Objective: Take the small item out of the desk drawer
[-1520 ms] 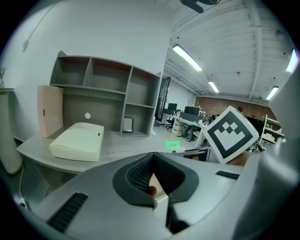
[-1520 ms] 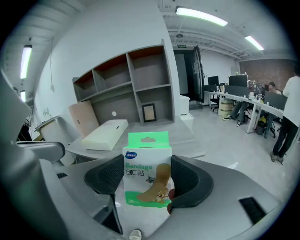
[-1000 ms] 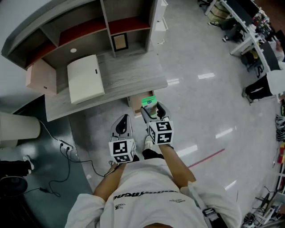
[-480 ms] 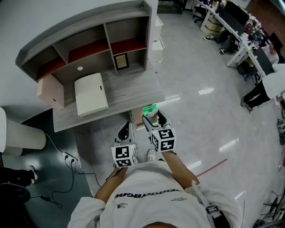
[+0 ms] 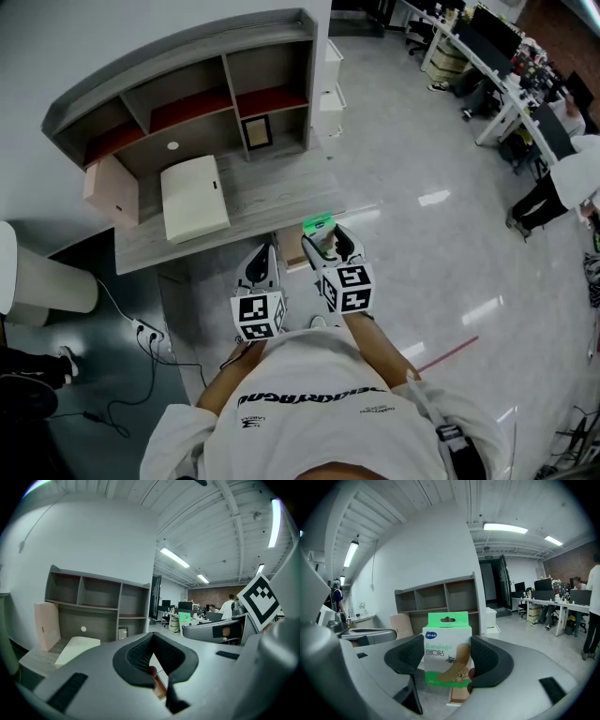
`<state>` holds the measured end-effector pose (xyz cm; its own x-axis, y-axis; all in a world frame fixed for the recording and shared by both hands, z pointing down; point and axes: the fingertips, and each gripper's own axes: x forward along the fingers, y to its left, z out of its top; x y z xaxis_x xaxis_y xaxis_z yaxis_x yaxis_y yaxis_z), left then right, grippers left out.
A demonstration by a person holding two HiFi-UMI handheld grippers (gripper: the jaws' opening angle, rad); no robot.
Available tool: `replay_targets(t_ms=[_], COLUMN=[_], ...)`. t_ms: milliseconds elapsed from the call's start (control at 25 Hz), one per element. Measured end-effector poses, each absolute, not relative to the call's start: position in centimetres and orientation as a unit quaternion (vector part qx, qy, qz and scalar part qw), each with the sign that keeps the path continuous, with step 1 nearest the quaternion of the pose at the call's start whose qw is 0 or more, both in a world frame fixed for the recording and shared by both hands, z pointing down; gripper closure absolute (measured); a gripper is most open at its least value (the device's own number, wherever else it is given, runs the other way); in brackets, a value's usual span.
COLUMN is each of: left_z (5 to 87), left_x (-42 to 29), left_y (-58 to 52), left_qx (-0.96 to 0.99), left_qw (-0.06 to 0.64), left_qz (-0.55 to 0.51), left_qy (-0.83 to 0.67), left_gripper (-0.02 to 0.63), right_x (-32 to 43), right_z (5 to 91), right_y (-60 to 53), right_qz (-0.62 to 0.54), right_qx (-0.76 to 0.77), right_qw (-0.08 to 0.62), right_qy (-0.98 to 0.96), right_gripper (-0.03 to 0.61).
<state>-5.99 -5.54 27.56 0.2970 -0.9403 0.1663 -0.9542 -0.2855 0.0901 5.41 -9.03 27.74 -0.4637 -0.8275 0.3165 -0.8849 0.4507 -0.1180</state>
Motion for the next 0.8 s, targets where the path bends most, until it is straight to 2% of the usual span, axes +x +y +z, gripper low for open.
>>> replay_targets(t_ms=[800], left_z=[26.5], left_x=[-4.7], left_y=[-5.7], left_qx=[0.81], left_qw=[0.063], left_qz=[0.033], left_qy=[-0.582], left_gripper=[0.598], right_x=[6.3], right_z=[26.5], right_y=[-8.8], right_qz=[0.117], right_qx=[0.513], right_qw=[0.088], right_qy=[-0.846], right_gripper=[0.255])
